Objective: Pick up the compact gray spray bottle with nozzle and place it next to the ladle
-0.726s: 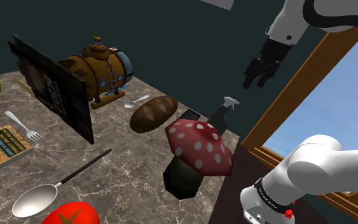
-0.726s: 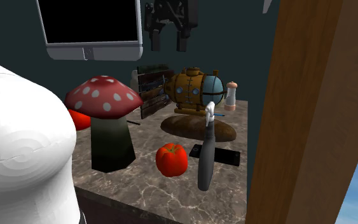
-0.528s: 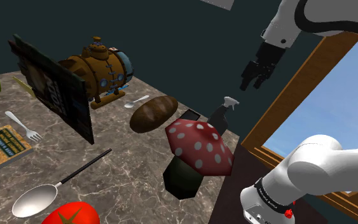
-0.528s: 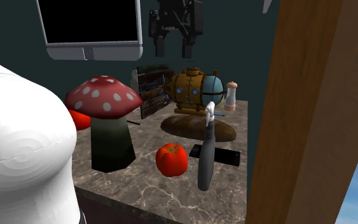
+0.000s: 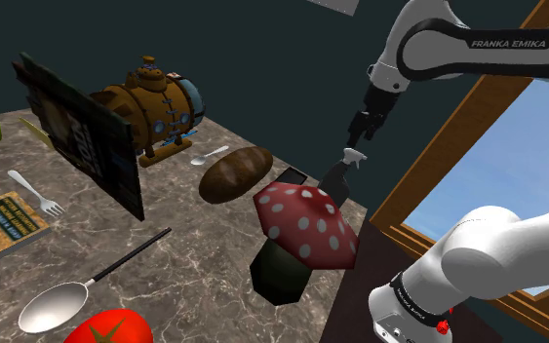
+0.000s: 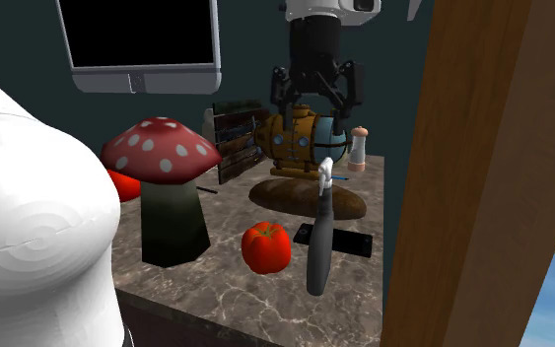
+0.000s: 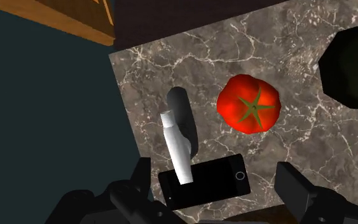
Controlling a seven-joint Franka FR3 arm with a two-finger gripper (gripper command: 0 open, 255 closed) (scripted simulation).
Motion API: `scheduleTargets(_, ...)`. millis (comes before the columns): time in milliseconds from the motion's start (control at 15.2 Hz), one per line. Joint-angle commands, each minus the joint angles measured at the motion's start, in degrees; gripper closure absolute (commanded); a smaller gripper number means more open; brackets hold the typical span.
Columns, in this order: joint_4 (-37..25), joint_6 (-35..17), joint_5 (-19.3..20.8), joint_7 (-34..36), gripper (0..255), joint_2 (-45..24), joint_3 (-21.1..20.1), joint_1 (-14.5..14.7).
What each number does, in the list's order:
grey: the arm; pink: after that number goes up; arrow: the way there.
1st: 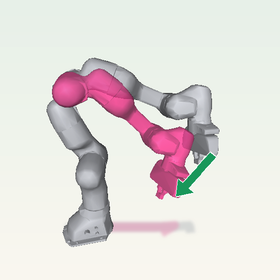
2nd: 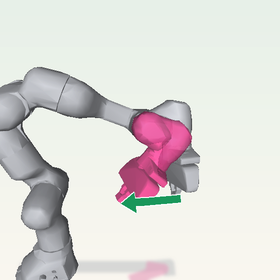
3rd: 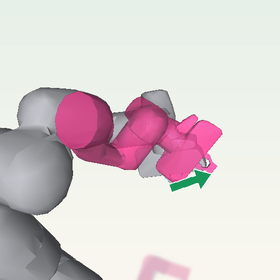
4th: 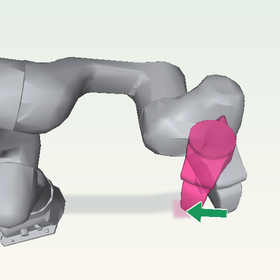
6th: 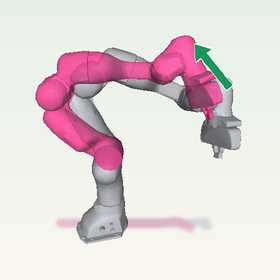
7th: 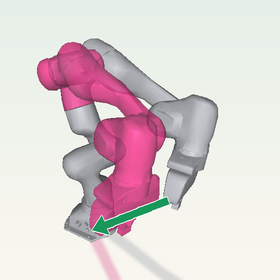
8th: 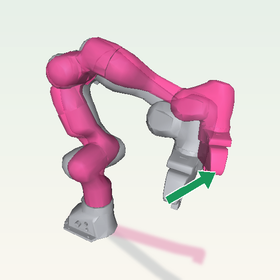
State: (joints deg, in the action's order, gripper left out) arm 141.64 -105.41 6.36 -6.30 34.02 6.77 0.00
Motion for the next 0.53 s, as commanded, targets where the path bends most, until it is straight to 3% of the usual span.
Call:
scheduleTargets(0, -0.6, -3.7, 1.1, -2.4, 0, -4.2, 0.9, 0.3)
scheduleTargets(132, -1.2, -7.0, 2.1, -4.6, 0, -8.0, 1.7, 0.5)
scheduleTargets(462, 1.8, -11.2, 2.4, -4.6, 0, -9.2, 2.1, 0.3)
